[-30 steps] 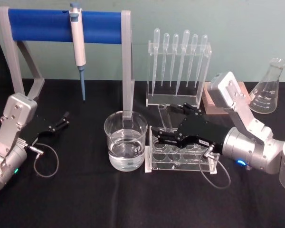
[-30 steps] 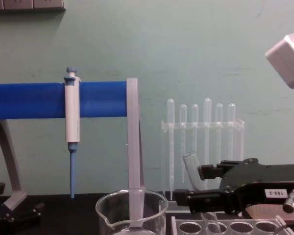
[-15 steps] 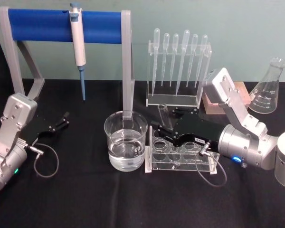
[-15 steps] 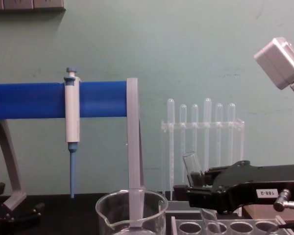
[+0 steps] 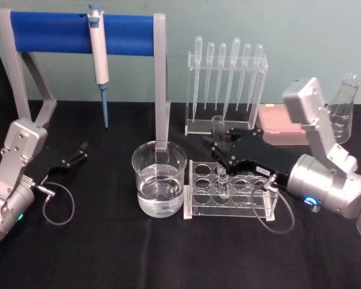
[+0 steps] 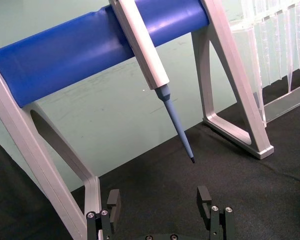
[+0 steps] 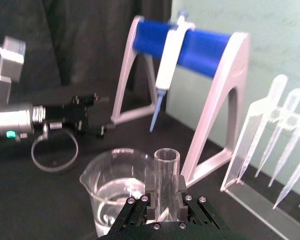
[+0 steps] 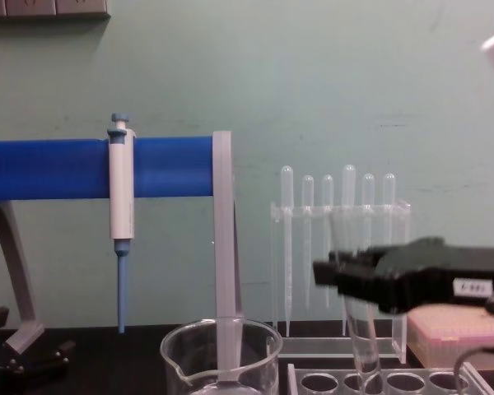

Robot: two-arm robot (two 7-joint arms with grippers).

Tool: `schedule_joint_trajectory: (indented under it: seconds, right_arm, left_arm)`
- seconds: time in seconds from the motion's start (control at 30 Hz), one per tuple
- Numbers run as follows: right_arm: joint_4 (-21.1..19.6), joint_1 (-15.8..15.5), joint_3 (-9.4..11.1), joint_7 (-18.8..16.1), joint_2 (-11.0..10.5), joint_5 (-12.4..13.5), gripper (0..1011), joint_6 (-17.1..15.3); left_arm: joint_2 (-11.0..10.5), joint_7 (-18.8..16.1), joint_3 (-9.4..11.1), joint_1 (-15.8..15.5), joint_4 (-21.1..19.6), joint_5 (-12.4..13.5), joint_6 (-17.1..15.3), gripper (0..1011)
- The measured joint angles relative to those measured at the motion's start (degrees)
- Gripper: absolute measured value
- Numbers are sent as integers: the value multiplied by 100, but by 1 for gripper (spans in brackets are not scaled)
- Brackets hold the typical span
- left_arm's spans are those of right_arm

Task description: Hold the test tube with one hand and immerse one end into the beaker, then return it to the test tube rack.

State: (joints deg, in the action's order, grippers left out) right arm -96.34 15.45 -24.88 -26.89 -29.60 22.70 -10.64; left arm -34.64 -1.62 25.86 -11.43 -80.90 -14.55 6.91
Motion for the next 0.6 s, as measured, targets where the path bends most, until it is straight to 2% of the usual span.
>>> schedule_joint_trajectory:
  seconds: [0.27, 0.4, 0.6]
  right_arm:
    - [-586, -339, 429, 219, -48, 382, 226, 297]
    - [-742, -410, 505, 297, -63, 447, 226, 350]
    - [-757, -444, 515, 319, -63, 477, 227, 375]
  left_arm:
    - [0, 0, 0, 0, 0, 0, 0, 1000]
    - [0, 0, 0, 0, 0, 0, 0, 1000]
    - [0, 0, 0, 0, 0, 0, 0, 1000]
